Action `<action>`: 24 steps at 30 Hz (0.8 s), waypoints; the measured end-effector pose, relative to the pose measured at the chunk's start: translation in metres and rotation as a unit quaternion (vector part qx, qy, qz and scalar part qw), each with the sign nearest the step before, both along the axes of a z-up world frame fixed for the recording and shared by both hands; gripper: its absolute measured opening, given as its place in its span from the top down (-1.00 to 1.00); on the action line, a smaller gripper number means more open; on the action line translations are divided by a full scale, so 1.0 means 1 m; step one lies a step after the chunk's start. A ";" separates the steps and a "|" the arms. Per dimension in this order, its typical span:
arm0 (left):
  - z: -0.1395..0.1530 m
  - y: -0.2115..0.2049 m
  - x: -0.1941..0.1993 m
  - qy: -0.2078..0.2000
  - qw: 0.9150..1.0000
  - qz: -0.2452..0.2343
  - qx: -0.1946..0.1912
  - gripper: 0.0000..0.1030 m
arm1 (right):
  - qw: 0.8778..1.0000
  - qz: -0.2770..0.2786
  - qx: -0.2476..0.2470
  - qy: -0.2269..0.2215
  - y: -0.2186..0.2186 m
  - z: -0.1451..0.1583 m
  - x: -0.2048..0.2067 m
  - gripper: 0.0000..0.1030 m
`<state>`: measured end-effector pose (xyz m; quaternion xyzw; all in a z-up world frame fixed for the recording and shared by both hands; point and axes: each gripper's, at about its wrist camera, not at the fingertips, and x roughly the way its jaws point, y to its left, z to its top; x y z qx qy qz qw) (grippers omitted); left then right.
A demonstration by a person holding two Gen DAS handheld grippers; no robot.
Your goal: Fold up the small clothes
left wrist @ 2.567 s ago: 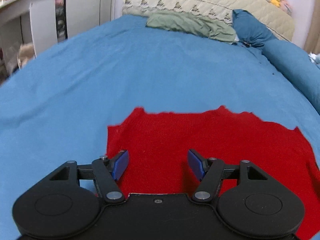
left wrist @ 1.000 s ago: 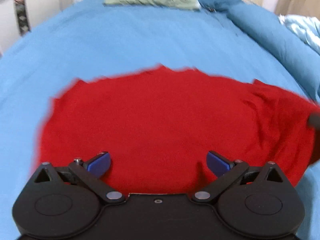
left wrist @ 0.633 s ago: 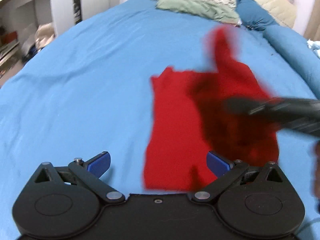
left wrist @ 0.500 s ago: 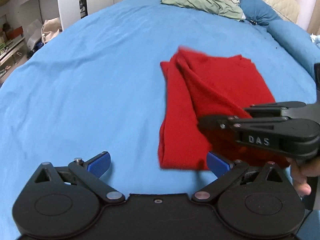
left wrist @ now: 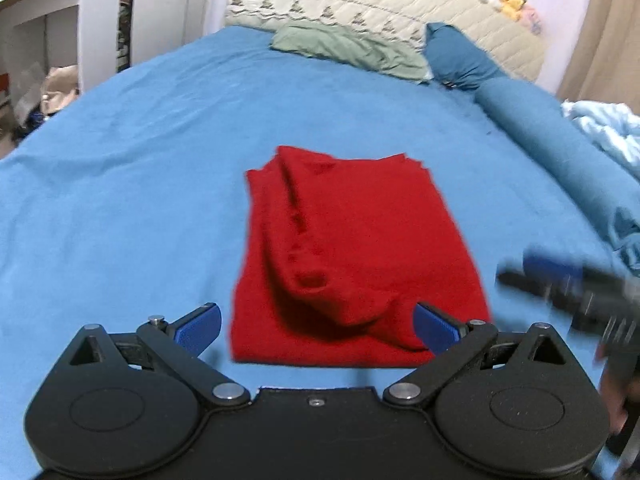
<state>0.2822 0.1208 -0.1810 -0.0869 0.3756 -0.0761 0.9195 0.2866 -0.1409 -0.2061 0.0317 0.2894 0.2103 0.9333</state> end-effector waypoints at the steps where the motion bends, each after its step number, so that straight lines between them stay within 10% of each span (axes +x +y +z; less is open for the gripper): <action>1: -0.001 -0.003 0.004 0.003 1.000 0.001 -0.001 -1.00 | 1.000 -0.016 -0.007 0.008 -0.002 -0.010 -0.009 -0.86; 12: -0.023 0.004 0.031 0.035 0.997 0.046 -0.055 -0.41 | 0.995 -0.079 -0.042 0.037 0.027 -0.065 -0.006 -0.83; 20: -0.030 0.016 0.037 0.056 0.994 0.056 -0.076 0.79 | 0.993 -0.076 -0.089 0.030 0.039 -0.073 0.004 -0.80; 24: -0.019 0.024 0.030 0.043 0.994 0.052 -0.088 0.83 | 0.987 -0.126 -0.099 0.004 0.023 -0.061 0.001 -0.59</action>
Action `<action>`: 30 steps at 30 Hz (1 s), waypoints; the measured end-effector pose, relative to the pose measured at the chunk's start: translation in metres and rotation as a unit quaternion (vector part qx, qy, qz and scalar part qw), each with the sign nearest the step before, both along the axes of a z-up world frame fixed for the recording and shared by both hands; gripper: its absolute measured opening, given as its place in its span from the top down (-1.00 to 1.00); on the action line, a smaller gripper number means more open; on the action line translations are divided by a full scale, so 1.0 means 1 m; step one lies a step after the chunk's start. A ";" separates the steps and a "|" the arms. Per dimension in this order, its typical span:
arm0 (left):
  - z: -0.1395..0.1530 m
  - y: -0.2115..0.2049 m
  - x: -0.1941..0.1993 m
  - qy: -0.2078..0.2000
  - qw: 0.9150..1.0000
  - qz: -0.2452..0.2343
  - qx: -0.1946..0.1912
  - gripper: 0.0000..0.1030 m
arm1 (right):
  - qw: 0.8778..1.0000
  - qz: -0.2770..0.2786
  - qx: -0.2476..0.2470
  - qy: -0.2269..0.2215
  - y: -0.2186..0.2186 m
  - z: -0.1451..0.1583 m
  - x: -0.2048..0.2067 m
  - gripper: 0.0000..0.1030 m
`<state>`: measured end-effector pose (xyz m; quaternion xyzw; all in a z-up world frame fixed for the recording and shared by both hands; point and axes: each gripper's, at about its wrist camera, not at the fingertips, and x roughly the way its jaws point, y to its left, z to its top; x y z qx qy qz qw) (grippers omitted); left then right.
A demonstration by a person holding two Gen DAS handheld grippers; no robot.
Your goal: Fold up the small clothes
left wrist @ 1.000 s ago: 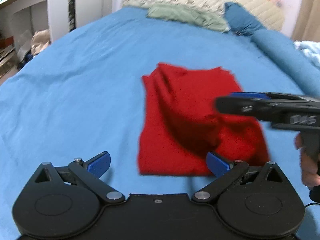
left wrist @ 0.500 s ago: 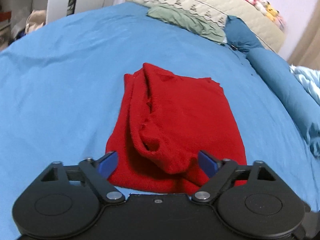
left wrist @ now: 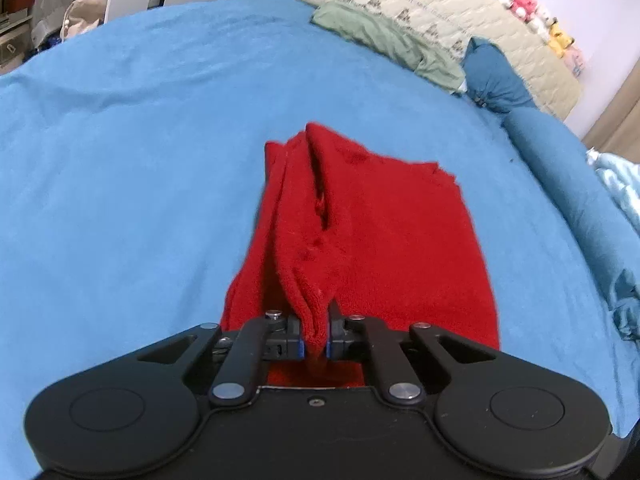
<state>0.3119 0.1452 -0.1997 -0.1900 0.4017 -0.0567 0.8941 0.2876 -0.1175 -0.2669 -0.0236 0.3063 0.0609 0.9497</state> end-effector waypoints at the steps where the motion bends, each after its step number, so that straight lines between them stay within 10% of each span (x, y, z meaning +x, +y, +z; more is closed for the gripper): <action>1: 0.003 0.003 -0.004 -0.007 1.000 -0.003 -0.004 0.83 | 1.000 -0.001 0.007 -0.005 -0.006 0.003 -0.001 -0.59; 8: -0.031 -0.001 -0.025 -0.005 0.998 -0.008 0.061 0.69 | 1.000 0.020 -0.009 0.023 -0.013 -0.010 -0.002 -0.58; 17: 0.011 -0.018 -0.043 -0.048 0.983 -0.022 0.175 0.32 | 0.996 0.077 0.013 0.042 -0.037 0.028 -0.008 -0.77; 23: 0.057 -0.006 -0.009 -0.077 0.985 -0.041 0.147 -1.00 | 0.989 0.087 0.091 0.073 -0.063 0.095 0.032 -1.00; 30: 0.021 0.007 0.077 -0.010 0.995 -0.069 0.073 -0.99 | 0.965 0.084 0.205 0.142 -0.066 0.077 0.112 -1.00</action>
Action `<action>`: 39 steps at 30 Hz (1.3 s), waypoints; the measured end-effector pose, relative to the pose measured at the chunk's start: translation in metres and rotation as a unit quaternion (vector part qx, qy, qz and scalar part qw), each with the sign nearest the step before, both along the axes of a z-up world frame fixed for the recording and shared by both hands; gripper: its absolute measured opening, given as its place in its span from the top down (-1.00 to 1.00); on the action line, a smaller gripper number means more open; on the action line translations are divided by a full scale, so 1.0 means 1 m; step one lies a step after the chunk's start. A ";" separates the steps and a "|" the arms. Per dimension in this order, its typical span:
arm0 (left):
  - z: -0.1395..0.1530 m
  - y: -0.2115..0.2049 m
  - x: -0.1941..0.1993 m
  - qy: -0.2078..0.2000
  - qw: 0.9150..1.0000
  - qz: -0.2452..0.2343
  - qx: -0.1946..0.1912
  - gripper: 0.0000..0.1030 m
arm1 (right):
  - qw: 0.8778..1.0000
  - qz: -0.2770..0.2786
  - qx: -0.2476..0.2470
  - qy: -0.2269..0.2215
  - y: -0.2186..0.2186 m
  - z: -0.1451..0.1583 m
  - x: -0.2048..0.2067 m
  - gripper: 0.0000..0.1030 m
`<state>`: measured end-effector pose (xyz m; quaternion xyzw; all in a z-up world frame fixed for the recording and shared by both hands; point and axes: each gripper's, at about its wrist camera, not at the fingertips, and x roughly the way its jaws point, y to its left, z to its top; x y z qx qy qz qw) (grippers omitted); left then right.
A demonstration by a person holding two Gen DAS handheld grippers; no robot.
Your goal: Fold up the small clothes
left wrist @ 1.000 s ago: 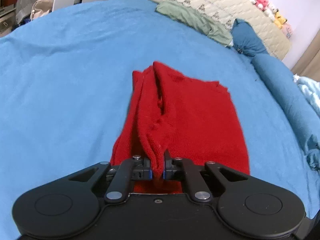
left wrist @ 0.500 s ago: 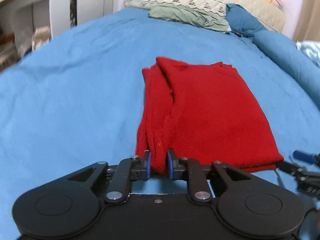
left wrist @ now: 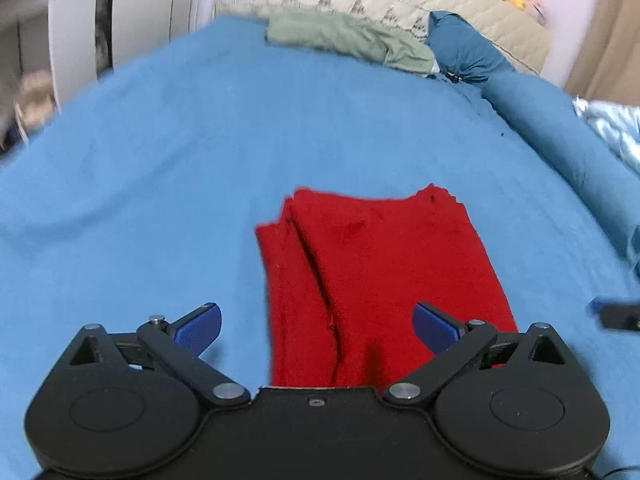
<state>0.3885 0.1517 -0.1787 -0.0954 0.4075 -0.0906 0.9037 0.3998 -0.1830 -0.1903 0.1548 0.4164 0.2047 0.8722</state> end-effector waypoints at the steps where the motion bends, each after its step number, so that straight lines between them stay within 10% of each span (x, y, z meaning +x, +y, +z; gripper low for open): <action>1: -0.008 0.003 0.006 0.009 1.000 0.003 -0.015 -0.96 | 1.000 -0.003 0.017 0.019 0.002 -0.013 0.010 -1.00; 9: -0.042 0.002 0.026 0.042 0.998 0.006 -0.054 -0.63 | 0.999 -0.012 0.024 0.037 0.024 -0.072 0.035 -0.94; 12: -0.045 -0.001 0.026 0.044 0.996 -0.007 -0.077 0.01 | 0.999 0.004 0.040 0.024 0.031 -0.074 0.037 -0.07; 16: -0.028 -0.008 0.019 0.029 0.998 -0.010 -0.062 0.34 | 0.999 0.001 0.050 0.003 0.028 -0.054 0.029 0.26; 26: 0.043 -0.076 -0.067 -0.064 0.987 -0.091 -0.118 0.38 | 0.996 -0.010 0.064 -0.062 -0.056 0.030 -0.069 0.27; 39: -0.042 -0.128 -0.112 -0.001 0.993 -0.081 -0.083 0.28 | 0.994 -0.089 0.046 0.037 -0.117 -0.060 -0.140 0.21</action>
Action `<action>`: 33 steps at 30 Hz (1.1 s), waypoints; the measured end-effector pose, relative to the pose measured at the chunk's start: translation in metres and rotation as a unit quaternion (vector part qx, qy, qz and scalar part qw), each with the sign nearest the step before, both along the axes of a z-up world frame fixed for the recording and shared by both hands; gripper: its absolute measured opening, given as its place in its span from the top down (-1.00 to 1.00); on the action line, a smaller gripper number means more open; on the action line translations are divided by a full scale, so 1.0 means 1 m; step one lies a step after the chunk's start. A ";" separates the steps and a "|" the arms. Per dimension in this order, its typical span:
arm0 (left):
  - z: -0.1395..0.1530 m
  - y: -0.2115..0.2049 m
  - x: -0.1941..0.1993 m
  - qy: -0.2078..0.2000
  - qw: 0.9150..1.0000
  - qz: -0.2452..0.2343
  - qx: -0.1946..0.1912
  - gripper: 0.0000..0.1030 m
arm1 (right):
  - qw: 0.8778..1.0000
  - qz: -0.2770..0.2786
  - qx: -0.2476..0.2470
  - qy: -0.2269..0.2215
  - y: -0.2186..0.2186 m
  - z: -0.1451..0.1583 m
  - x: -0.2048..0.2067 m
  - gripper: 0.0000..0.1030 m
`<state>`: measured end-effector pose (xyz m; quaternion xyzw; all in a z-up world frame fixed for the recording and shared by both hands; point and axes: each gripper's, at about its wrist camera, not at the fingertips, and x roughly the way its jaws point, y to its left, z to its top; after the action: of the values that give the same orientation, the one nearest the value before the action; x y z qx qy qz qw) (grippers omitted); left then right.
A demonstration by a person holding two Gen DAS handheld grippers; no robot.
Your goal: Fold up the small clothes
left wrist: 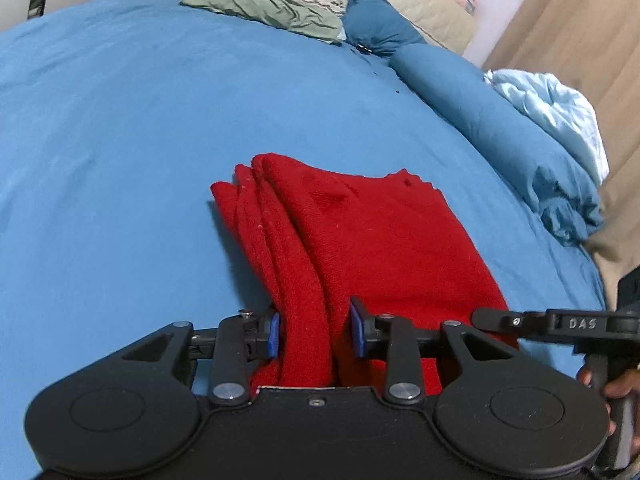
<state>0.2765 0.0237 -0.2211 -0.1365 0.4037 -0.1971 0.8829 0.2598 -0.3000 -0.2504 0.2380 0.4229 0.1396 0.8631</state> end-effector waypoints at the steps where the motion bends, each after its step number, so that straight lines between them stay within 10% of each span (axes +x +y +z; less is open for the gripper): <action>1: 0.000 0.000 0.000 -0.001 1.000 -0.001 0.006 0.27 | 1.000 -0.004 0.001 -0.001 0.003 -0.001 0.000 0.20; 6: 0.009 -0.009 -0.003 -0.007 0.999 -0.008 0.032 0.18 | 1.000 0.005 -0.023 -0.011 0.014 0.011 -0.002 0.05; 10: 0.019 -0.003 -0.011 -0.028 0.998 0.018 0.046 -0.20 | 0.997 -0.001 -0.058 -0.046 0.020 0.031 -0.005 -0.48; 22: -0.005 -0.002 -0.008 -0.026 0.995 0.035 0.087 -0.34 | 0.979 -0.027 -0.192 -0.059 0.039 0.017 -0.002 -0.48; 33: 0.148 0.013 -0.078 -0.093 0.989 0.046 0.101 -0.39 | 0.966 -0.059 -0.183 -0.170 0.041 0.177 -0.104 -0.85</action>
<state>0.1980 0.0363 -0.0726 -0.0463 0.3307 -0.1259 0.9341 0.1558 -0.2594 -0.0736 0.0729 0.2732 0.0474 0.9580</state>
